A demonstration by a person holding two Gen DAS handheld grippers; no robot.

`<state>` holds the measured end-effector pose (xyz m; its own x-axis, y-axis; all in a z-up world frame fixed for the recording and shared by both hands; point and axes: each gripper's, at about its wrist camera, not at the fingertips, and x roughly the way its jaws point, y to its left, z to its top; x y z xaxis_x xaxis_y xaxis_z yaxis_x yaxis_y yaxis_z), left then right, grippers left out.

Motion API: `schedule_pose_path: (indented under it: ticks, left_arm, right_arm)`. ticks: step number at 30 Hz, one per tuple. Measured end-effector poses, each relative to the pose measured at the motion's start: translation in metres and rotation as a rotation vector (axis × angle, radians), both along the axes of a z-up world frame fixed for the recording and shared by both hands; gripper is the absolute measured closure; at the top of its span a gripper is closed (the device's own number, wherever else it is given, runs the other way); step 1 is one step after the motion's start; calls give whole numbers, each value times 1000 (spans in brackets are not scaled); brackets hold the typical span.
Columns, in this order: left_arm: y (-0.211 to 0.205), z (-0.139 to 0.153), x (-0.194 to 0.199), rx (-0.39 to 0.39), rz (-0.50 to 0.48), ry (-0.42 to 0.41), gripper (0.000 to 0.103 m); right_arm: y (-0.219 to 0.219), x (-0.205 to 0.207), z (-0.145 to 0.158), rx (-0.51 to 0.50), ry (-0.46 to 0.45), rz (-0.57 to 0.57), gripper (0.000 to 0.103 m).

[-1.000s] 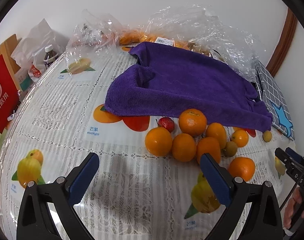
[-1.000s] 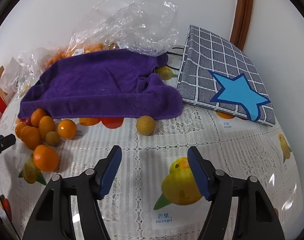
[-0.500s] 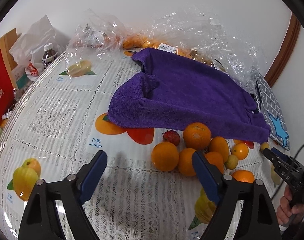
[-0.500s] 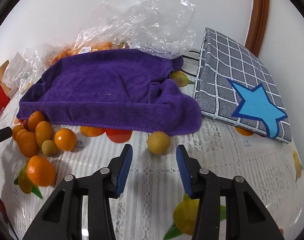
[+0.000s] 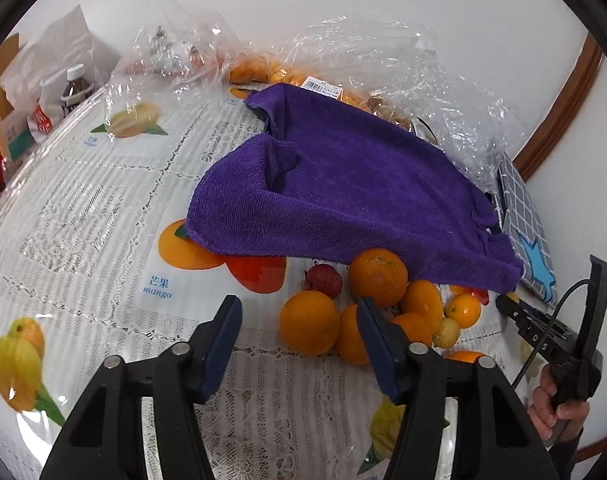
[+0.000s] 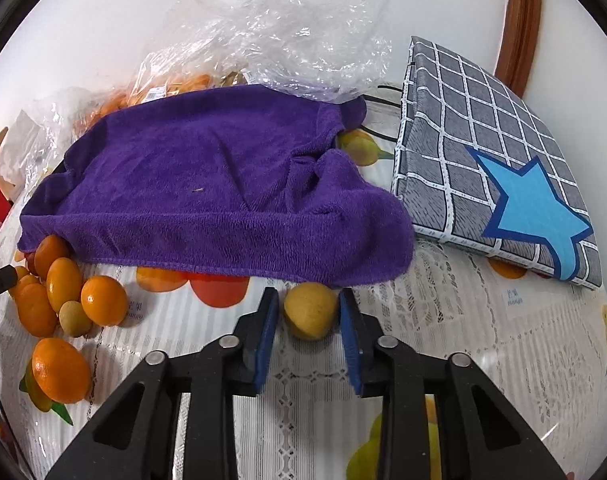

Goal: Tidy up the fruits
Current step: 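Close the right tool on a small yellow fruit while the left tool grasps a small orange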

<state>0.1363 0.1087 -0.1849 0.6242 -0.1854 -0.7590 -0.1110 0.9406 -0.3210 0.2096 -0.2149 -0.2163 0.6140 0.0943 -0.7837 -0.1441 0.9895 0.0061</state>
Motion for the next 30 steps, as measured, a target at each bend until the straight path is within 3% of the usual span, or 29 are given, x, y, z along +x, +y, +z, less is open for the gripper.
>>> schedule_pose_path:
  ticks: [3, 7, 12, 19, 30]
  left_arm:
    - [5, -4, 1, -29, -1, 5, 56]
    - [7, -6, 0, -89, -28, -4, 72]
    - [3, -5, 1, -70, -32, -5, 72]
    - [11, -9, 3, -142, -22, 11, 72]
    - [17, 3, -11, -118, 9, -19, 72]
  right_arm:
    - [-1, 1, 1, 14, 1, 3, 76]
    - [0, -1, 1, 17, -1, 8, 76]
    - [3, -7, 3, 20, -6, 13, 76]
    - [7, -18, 13, 5, -33, 24, 76]
    - [10, -34, 29, 7, -69, 39, 76]
